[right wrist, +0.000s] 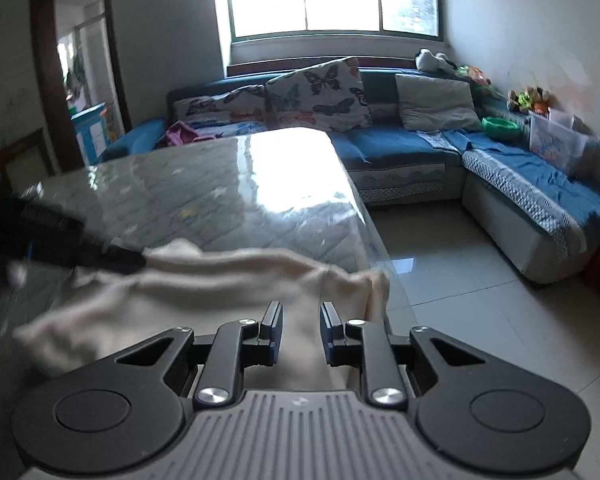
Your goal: Fold clothes
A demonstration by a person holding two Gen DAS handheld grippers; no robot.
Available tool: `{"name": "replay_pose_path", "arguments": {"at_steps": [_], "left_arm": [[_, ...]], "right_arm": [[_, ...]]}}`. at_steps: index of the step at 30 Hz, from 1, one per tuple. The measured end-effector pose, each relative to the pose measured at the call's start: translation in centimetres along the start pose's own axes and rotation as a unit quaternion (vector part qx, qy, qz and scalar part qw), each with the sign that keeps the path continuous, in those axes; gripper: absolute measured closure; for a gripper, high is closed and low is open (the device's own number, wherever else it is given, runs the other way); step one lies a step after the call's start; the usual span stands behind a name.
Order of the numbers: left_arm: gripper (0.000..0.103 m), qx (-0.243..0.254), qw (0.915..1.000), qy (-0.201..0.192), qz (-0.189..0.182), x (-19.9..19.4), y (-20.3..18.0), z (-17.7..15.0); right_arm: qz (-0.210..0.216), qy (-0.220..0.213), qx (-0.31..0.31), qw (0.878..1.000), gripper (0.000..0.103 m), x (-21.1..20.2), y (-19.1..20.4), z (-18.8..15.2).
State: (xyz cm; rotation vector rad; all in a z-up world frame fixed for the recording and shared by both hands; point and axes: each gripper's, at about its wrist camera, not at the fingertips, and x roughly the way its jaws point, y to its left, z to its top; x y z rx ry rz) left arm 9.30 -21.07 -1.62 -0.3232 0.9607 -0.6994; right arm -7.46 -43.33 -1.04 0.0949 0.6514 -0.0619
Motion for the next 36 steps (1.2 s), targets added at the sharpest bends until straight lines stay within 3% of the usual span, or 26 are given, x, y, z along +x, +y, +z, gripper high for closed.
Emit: {"name": "replay_pose_path", "arguments": {"at_steps": [11, 18, 22, 27, 36], "left_arm": [[0.073, 0.064, 0.9974, 0.001, -0.033, -1.8, -3.4, -2.9], [0.073, 0.124, 0.9901, 0.019, -0.063, -1.6, -5.7, -6.1], [0.073, 0.156, 0.9851, 0.021, -0.071, -1.6, -6.5, -7.7], [0.072, 0.169, 0.9817, 0.031, -0.081, -1.7, -6.5, -8.6], [0.071, 0.174, 0.9808, 0.036, -0.079, -1.3, -6.5, -9.4]], "right_arm": [[-0.037, 0.017, -0.012, 0.999, 0.083, -4.3, 0.4, -4.0], [0.006, -0.012, -0.013, 1.0, 0.083, -4.3, 1.3, -2.2], [0.035, 0.008, -0.031, 0.999, 0.083, -2.9, 2.6, -2.4], [0.04, 0.039, -0.055, 0.997, 0.083, -2.7, 3.4, -3.5], [0.067, 0.011, -0.061, 0.996, 0.083, -0.7, 3.5, 1.4]]}}
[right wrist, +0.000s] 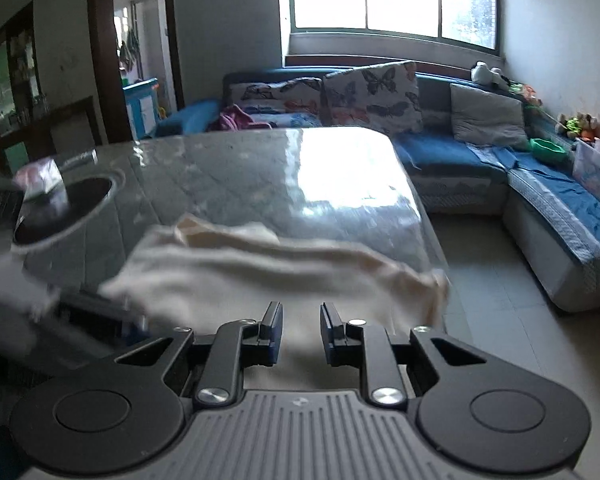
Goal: Fold clothes
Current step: 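Open both grippers and release the folded sweatshirt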
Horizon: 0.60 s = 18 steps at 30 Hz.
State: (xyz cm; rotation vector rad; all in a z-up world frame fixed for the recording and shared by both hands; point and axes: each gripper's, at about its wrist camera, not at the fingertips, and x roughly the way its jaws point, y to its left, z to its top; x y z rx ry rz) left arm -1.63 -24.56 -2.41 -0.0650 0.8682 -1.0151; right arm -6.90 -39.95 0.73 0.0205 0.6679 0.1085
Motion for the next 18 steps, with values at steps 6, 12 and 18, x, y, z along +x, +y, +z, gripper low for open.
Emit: {"name": "replay_pose_path", "arguments": {"at_steps": [6, 12, 18], "left_arm": [[0.071, -0.006, 1.0, 0.001, -0.008, 0.2, 0.2, 0.0], [0.071, -0.012, 0.9998, 0.002, -0.018, 0.2, 0.7, 0.0], [0.071, -0.006, 0.9997, -0.004, -0.021, -1.0, 0.7, 0.1]], "right_arm": [[0.018, 0.018, -0.007, 1.0, 0.083, 5.4, 0.0, 3.0], [0.008, 0.045, -0.019, 0.999, 0.083, 9.7, -0.3, 3.8], [0.008, 0.021, -0.013, 1.0, 0.082, 8.3, -0.3, 4.2]]}}
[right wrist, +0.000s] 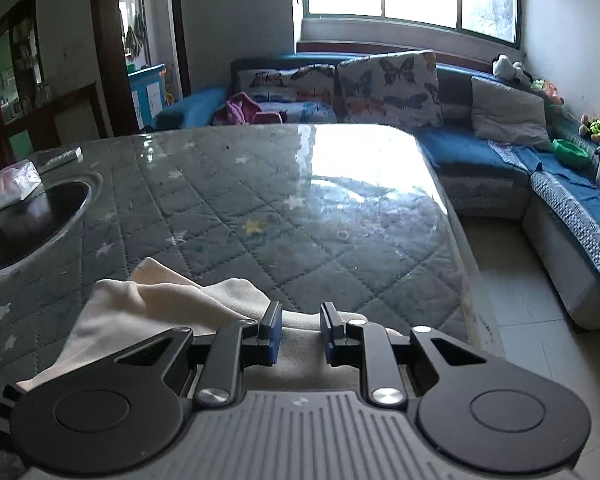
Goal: Fold clothes
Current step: 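Open both grippers and release the folded sweatshirt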
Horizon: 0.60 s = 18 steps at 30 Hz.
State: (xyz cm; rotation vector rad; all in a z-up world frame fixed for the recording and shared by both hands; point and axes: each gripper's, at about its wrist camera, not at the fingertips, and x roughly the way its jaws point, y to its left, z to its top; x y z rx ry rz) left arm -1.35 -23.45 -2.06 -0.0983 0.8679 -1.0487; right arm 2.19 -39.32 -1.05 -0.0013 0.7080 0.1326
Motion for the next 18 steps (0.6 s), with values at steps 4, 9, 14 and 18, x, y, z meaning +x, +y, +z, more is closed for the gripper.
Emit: {"name": "replay_pose_path", "arguments": {"at_steps": [4, 9, 14, 18], "left_arm": [[0.071, -0.004, 0.9996, -0.027, 0.009, -2.3, 0.6, 0.1], [0.071, -0.043, 0.9967, -0.055, 0.04, -4.4, 3.1, 0.3], [0.071, -0.075, 0.9935, -0.055, 0.066, -5.1, 5.2, -0.4], [0.071, -0.082, 0.9918, -0.062, 0.076, -6.3, 5.9, -0.8]], "right_arm": [[0.001, -0.008, 0.002, 1.0, 0.077, -1.8, 0.3, -0.5], [0.004, -0.011, -0.006, 1.0, 0.07, -4.3, 1.6, -2.4], [0.013, -0.006, -0.008, 1.0, 0.066, -6.0, 3.6, -4.7], [0.014, -0.006, -0.027, 1.0, 0.066, -6.5, 5.5, -5.9]]}}
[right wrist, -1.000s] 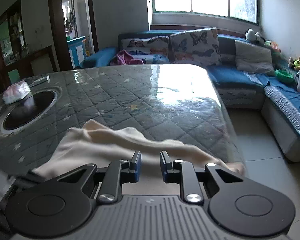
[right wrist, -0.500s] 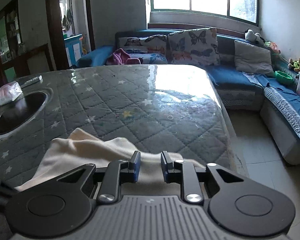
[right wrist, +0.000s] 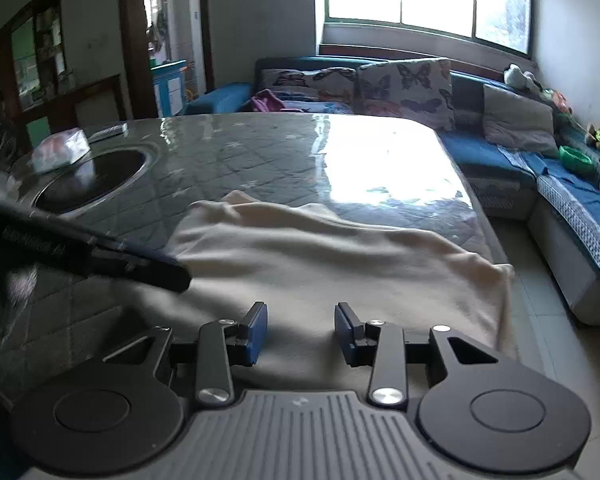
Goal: Fold clothes
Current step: 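Open both grippers and release the folded sweatshirt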
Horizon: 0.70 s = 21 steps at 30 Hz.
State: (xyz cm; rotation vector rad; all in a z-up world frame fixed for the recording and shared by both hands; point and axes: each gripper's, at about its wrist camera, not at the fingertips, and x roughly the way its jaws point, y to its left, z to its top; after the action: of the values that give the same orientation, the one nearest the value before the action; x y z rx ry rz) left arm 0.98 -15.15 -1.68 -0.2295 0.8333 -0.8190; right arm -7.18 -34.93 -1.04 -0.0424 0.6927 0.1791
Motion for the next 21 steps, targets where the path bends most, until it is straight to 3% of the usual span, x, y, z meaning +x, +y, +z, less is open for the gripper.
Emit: {"name": "replay_pose_path", "arguments": {"at_steps": [12, 16, 21], "left_arm": [[0.068, -0.025, 0.9989, -0.015, 0.038, -2.6, 1.5, -0.9], [0.061, -0.028, 0.998, -0.014, 0.055, -3.2, 1.6, -1.2], [0.054, -0.036, 0.9965, -0.025, 0.071, -4.6, 1.9, -1.7]], "right_arm": [[0.023, -0.017, -0.018, 0.999, 0.062, 0.5, 4.2, -0.3], [0.018, -0.013, -0.055, 0.998, 0.057, 0.9, 6.2, -0.8], [0.0, -0.039, -0.052, 0.998, 0.057, 0.5, 7.0, -0.1]]}}
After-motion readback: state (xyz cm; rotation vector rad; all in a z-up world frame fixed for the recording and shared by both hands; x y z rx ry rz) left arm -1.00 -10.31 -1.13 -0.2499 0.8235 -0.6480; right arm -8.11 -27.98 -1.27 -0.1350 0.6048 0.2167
